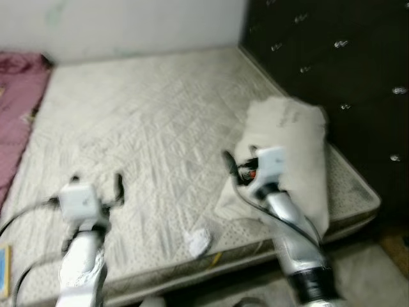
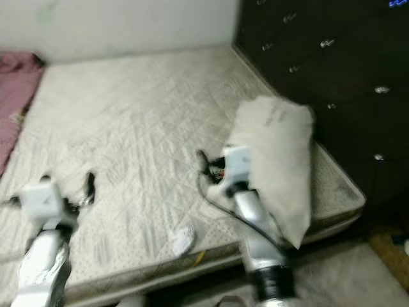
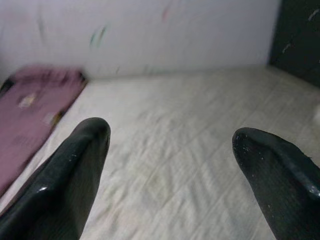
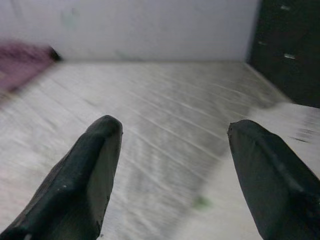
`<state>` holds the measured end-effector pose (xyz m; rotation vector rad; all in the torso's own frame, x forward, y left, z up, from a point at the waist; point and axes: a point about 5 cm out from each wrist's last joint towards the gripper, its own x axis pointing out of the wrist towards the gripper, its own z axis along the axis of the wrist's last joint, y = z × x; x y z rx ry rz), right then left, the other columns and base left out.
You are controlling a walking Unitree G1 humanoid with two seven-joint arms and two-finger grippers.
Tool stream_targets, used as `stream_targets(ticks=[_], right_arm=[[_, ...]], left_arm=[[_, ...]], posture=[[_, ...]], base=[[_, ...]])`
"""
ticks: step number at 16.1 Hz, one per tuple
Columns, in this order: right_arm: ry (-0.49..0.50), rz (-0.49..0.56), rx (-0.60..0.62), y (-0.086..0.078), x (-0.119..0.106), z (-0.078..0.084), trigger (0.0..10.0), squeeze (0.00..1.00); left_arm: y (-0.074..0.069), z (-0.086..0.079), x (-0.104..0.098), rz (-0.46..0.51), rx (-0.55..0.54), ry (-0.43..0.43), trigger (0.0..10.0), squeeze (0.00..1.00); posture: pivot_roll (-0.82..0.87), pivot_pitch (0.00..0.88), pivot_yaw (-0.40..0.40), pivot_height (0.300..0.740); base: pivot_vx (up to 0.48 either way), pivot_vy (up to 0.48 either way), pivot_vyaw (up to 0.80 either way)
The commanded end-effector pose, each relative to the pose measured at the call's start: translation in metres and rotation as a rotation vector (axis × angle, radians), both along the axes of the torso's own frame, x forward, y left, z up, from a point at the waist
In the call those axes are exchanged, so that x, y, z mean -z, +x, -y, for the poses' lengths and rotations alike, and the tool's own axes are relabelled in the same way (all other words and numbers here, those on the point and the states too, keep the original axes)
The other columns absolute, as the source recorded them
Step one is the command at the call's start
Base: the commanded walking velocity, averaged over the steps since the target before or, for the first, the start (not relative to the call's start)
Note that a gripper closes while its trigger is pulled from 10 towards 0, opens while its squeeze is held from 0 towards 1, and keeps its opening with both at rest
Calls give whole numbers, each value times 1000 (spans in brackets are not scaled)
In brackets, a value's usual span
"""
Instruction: Clean up the room
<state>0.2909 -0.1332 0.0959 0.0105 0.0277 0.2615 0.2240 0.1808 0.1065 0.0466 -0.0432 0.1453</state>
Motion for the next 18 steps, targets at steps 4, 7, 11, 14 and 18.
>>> stream_targets(ticks=[4, 7, 11, 14, 18], right_arm=[[0, 1, -19, 1, -1, -7, 10000, 0], [6, 10, -27, 1, -3, -7, 10000, 0], [18, 12, 5, 5, -7, -5, 10000, 0], [38, 18, 11, 8, -14, -8, 10000, 0], [40, 6, 8, 6, -15, -8, 10000, 0]], left_arm=[[-8, -9, 9, -57, -29, 27, 10000, 0], [-7, -9, 9, -61, -32, 14, 10000, 0], [-6, -8, 6, -54, -41, 38, 10000, 0], [-7, -8, 2, -39, -55, -20, 10000, 0], [-8, -8, 1, -38, -52, -24, 10000, 0]], posture=[[-2, 31, -11, 740], [-6, 28, -13, 740], [-6, 34, -15, 740], [-2, 46, -17, 740], [-4, 76, -22, 740]], base=[[0, 0, 798], [0, 0, 0], [0, 0, 0], [0, 0, 0], [0, 0, 0]])
